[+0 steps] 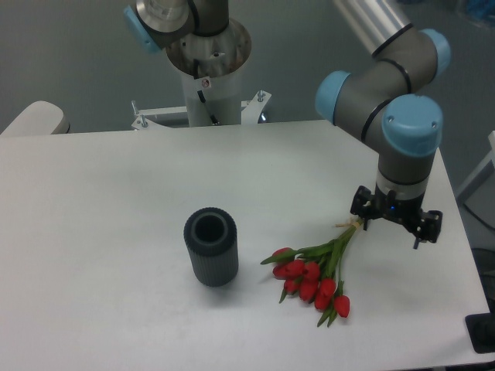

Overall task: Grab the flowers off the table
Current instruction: 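Move the open gripper over the stems of the red tulip bunch, then lower the gripper onto the tulip stems and close it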

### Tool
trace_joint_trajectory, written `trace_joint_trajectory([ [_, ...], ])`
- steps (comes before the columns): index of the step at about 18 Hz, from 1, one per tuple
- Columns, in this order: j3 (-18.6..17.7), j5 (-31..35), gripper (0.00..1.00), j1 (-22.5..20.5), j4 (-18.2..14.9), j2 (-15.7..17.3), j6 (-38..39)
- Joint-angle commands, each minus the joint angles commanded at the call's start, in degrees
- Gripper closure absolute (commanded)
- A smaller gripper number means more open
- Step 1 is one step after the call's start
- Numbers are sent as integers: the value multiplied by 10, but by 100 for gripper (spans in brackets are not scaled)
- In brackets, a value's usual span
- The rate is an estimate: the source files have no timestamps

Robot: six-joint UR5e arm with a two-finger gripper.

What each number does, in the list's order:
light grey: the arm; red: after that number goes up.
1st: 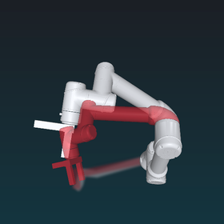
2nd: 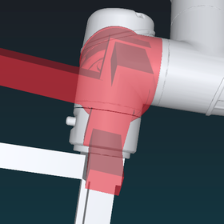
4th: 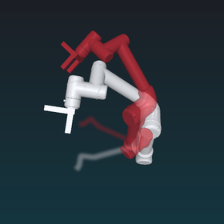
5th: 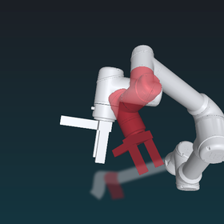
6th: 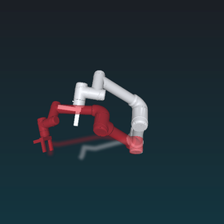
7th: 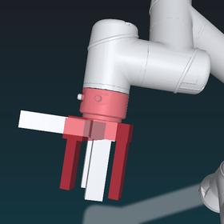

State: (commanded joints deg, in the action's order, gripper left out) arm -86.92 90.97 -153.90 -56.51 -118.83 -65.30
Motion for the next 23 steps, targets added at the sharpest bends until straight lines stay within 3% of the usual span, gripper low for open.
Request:
trace_joint_trajectory([
  [5,-22,2,0,10,7,-9,-2],
  [8,-47,1,0,11,37,-8,-5],
  [12,-78,4,0,25,51,-9,-81],
  [20,-90,0,0,23,102,-29,-96],
  [23,-91,0,0,23,106,-32,-95],
])
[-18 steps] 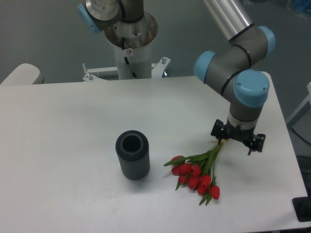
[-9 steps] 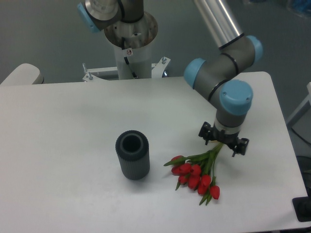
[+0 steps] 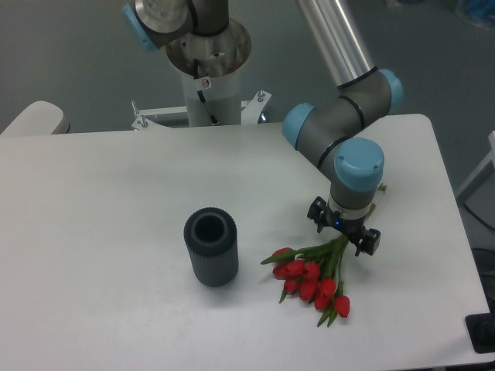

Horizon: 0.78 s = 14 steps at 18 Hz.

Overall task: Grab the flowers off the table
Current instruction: 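Lower the gripper onto the tulip stems and close it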

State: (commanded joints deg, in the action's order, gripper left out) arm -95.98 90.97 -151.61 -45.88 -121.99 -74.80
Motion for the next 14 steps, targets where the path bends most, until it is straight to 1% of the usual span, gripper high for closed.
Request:
trace_joint_trajectory([
  [3,-7,-1,0,1,2,-4,-1],
  [9,-7,-2,0,7,6,-11,0],
  [11,-6,-2,3,9,8,-12,0],
  [12,-6,-3,12,9,9,-12,0],
  [13,-6,-7,27,9,9,-12,0],
  [14,-6,-8,39,9,9,-12,0],
])
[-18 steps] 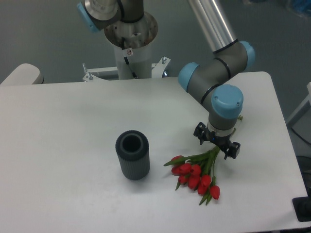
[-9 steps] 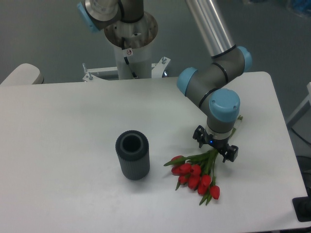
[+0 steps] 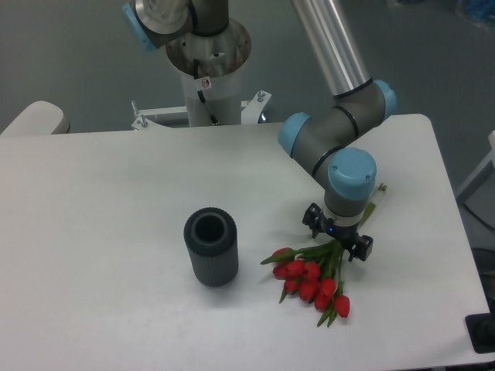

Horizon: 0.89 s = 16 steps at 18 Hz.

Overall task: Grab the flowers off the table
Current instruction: 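Lower the gripper onto the tulip stems and close it, then lift the gripped tulip bunch up off the table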

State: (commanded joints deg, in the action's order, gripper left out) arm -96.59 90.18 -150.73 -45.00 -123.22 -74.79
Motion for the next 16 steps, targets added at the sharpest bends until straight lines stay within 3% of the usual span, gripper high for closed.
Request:
trace_joint_trajectory([
  [2,1,0,58,0,0,0,-2],
  [4,1,0,68,-1,0,0,-4],
  [10,7,0,75,-1,-1,0,-6],
  [16,24,-32,76,-4,-2,0,-8],
])
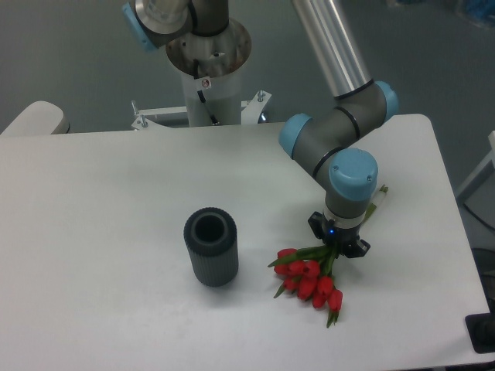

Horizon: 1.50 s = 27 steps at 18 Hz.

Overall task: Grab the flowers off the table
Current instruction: 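Lift the gripped tulip bunch up off the table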

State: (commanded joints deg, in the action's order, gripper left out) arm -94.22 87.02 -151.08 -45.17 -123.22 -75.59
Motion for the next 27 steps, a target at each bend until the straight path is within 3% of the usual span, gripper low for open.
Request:
trace_joint_trajectory([
  [6,55,-26,76,-1,-9,5,-7],
  [10,95,-143,76,-8,-36,25,0],
  [13,134,-192,76,-11,-59,30,3],
  [22,156,-402,76,-21,-52,66,116],
  [27,151,-443,76,-28,-50,78,172],
])
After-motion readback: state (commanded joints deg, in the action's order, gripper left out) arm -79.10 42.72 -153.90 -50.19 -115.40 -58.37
